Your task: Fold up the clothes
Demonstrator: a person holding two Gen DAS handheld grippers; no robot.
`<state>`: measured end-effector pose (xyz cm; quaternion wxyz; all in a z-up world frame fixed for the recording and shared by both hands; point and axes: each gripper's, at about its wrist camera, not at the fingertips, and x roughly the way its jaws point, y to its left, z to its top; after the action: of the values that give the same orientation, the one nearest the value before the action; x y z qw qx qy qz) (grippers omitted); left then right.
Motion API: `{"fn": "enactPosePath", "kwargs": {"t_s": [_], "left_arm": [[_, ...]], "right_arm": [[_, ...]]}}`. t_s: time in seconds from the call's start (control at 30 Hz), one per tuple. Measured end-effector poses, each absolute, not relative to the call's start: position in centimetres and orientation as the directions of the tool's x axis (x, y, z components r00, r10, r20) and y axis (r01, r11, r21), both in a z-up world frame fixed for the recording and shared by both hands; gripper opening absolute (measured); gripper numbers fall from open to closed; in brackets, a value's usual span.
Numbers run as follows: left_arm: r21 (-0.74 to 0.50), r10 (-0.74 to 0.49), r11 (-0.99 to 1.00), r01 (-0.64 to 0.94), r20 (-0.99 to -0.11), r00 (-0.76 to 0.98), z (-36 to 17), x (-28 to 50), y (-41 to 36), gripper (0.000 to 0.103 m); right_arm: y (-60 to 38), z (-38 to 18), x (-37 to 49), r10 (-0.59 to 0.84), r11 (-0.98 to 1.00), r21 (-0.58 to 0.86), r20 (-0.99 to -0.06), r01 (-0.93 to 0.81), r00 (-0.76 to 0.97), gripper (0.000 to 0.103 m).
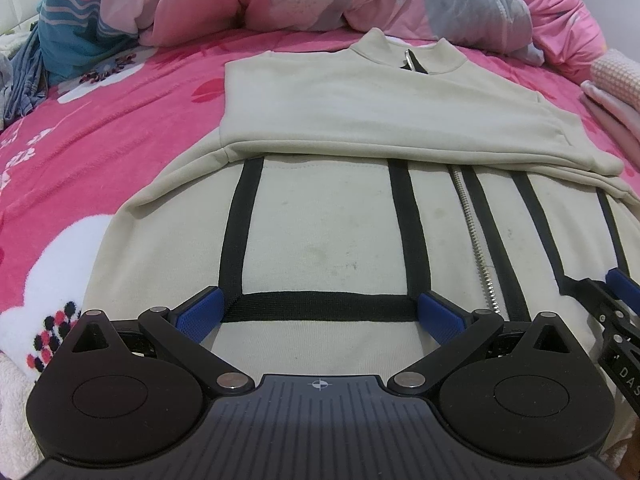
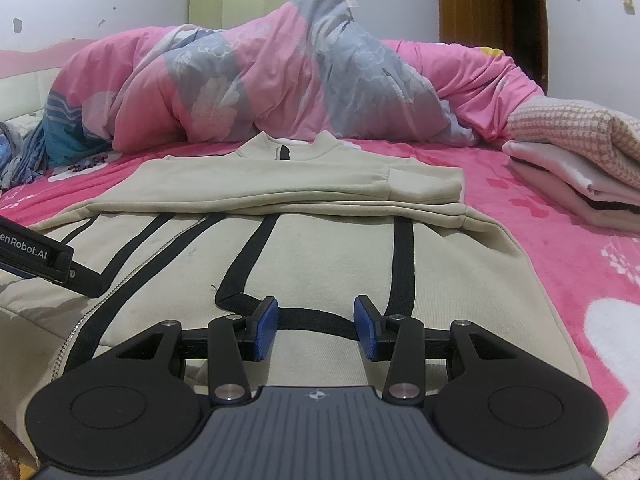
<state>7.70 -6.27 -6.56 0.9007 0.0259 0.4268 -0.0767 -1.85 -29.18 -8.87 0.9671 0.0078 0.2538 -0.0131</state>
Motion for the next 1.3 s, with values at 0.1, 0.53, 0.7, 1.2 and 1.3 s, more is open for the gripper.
{"fn": "enactPosePath", "kwargs": {"t_s": [0.1, 0.53, 0.7, 1.2, 1.3], "left_arm": [[-0.019, -0.115, 0.987, 0.16, -0.777, 0.619, -6.5, 7.8, -6.3, 0.103], [-0.035, -0.106, 0.991, 0.128, -0.795, 0.597, -6.4, 8.3, -6.4, 0.103], [-0.047, -0.116, 0.99, 0.131, -0.797, 0.593, -6.4, 8.5, -6.3, 0.103], [-0.128, -0.203, 0.979, 0.16, -0.721, 0.663, -3.0, 13.0, -5.4, 0.103], [-0.137, -0.211, 0.977, 0.162, -0.716, 0.666, -2.8, 15.6, -5.8, 0.103]], "right_arm": [[-29.1, -8.7, -1.8, -0.022, 1.0, 0.007, -0.498, 0.029, 0.867, 0.044], [-28.7, -7.5, -0.6, 0.014, 0.999, -0.015, -0.599, -0.029, 0.801, 0.062], [-29.4, -5.8, -0.2, 0.045, 0.999, 0.039, -0.619, -0.027, 0.784, 0.066], [-31.7, -2.2, 6.6, 0.043, 0.993, 0.112, -0.574, 0.027, 0.818, 0.067], [-31.8, -2.1, 8.6, 0.041, 0.993, 0.111, -0.584, 0.03, 0.811, 0.073]]}}
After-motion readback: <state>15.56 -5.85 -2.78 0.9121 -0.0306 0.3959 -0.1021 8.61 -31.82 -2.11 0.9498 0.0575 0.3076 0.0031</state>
